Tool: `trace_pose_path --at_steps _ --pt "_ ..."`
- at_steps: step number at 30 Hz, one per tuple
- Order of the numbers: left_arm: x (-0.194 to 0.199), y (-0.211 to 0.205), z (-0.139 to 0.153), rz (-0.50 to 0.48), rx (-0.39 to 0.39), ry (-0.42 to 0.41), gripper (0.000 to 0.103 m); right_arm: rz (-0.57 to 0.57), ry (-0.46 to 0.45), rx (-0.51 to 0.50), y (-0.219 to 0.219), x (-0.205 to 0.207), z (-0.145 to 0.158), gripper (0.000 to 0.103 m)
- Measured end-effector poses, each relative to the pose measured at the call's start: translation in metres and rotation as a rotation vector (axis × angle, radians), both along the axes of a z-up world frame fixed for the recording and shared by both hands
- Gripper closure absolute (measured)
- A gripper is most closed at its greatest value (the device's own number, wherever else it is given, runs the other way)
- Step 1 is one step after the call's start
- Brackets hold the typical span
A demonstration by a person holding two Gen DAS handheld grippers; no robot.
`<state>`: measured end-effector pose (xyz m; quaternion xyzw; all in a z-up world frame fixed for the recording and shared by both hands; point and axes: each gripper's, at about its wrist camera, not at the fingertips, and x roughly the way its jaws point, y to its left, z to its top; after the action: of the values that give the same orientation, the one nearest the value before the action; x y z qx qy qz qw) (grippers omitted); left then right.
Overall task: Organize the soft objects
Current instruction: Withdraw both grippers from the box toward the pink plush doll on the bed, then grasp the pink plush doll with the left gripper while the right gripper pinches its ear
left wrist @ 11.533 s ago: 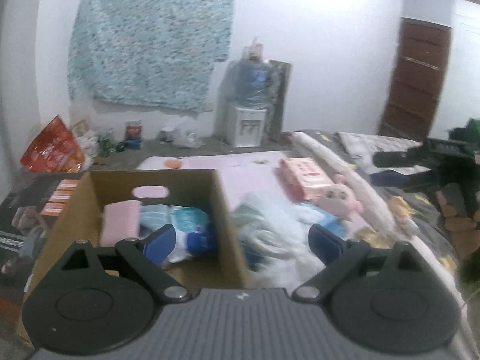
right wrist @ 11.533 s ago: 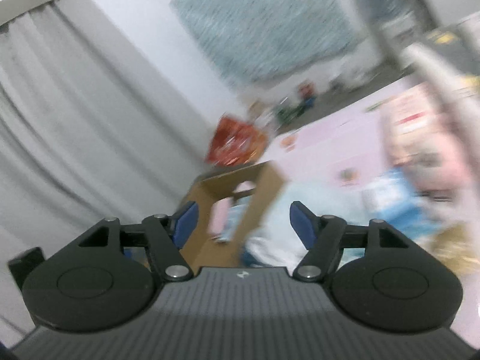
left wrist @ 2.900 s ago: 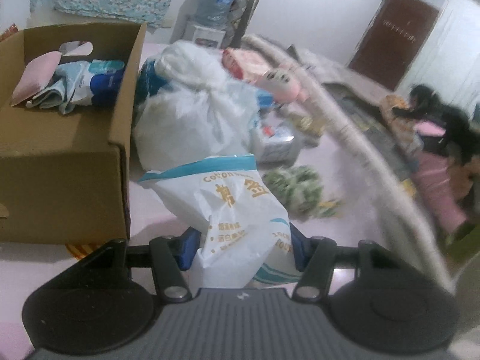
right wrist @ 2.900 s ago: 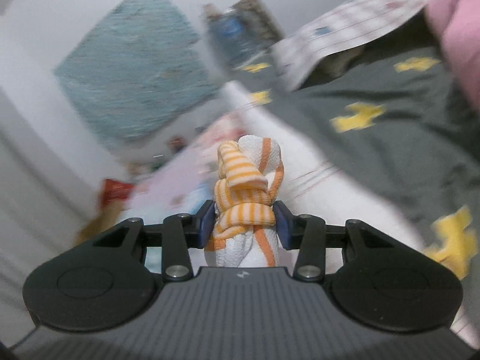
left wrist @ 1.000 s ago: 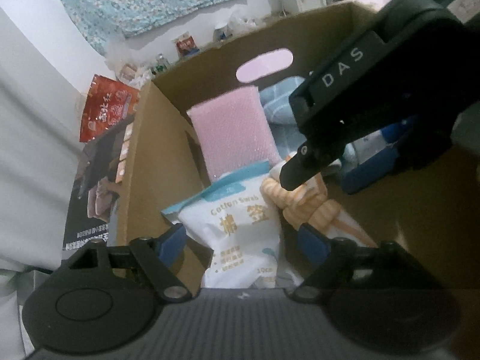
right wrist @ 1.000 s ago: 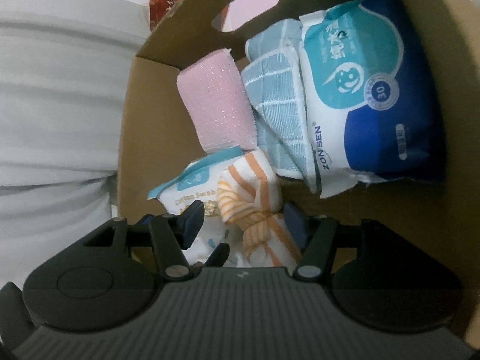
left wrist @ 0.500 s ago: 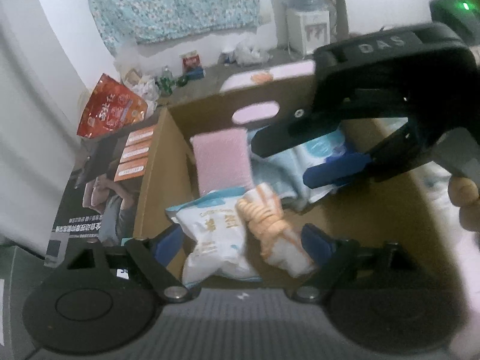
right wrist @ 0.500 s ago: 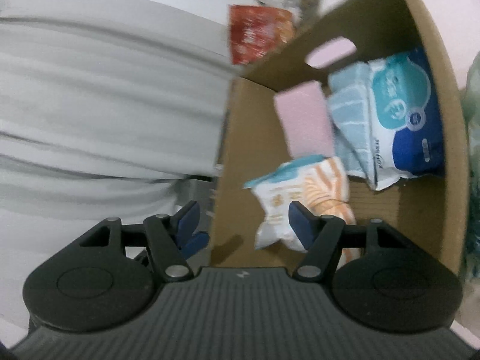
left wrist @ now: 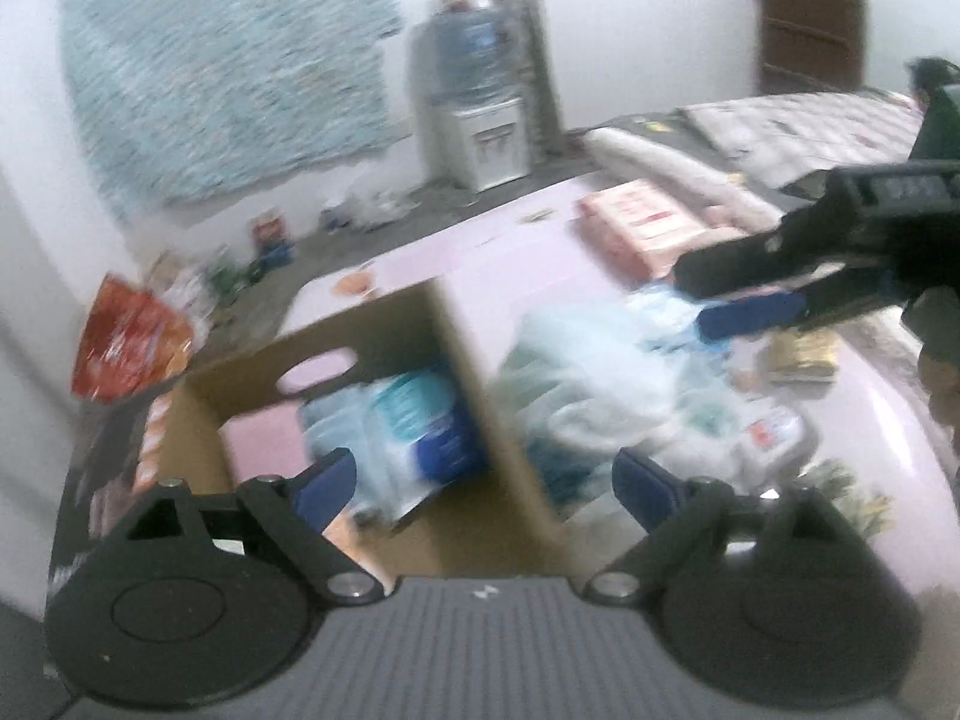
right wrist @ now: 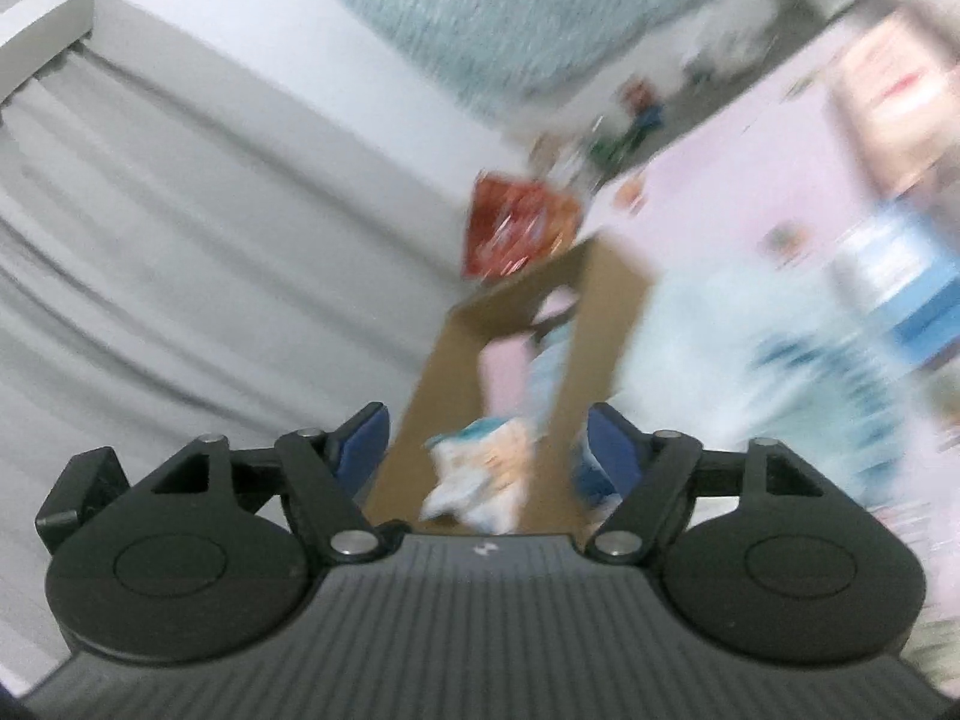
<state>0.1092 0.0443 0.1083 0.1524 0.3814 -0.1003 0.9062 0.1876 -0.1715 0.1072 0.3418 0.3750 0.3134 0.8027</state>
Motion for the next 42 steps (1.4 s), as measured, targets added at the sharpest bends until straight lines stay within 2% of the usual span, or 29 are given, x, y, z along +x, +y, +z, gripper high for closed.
trace_pose_path --at_steps 6,12,19,22,24,27,30,33,38,42 --pt "0.036 -0.08 -0.018 -0.152 -0.009 -0.031 0.009 -0.164 -0.011 -0.093 -0.09 0.016 -0.005 0.018" --pt "0.101 -0.173 -0.06 -0.269 0.003 -0.043 0.007 -0.275 0.046 -0.263 -0.136 0.086 -0.039 0.017" --pt "0.162 -0.252 -0.122 -0.312 0.1 -0.038 0.008 -0.252 0.125 -0.349 -0.16 0.164 -0.085 0.017" --pt "0.181 -0.263 -0.137 -0.296 0.078 0.015 0.016 -0.242 0.182 -0.352 -0.165 0.177 -0.103 0.017" --pt "0.193 -0.269 -0.145 -0.287 0.047 0.057 0.017 -0.233 0.208 -0.356 -0.167 0.185 -0.113 0.017" --pt "0.207 -0.276 -0.158 -0.261 0.043 0.108 0.023 -0.212 0.229 -0.339 -0.169 0.19 -0.121 0.017" --pt "0.215 -0.276 -0.164 -0.247 0.006 0.151 0.024 -0.2 0.226 -0.343 -0.17 0.191 -0.125 0.018" --pt "0.219 -0.28 -0.167 -0.252 -0.004 0.162 0.029 -0.186 0.231 -0.353 -0.171 0.192 -0.126 0.022" --pt "0.218 -0.279 -0.167 -0.231 -0.016 0.155 0.031 -0.185 0.214 -0.376 -0.177 0.185 -0.126 0.04" --pt "0.205 -0.276 -0.159 -0.223 -0.035 0.154 0.032 -0.205 0.198 -0.355 -0.182 0.177 -0.122 0.043"
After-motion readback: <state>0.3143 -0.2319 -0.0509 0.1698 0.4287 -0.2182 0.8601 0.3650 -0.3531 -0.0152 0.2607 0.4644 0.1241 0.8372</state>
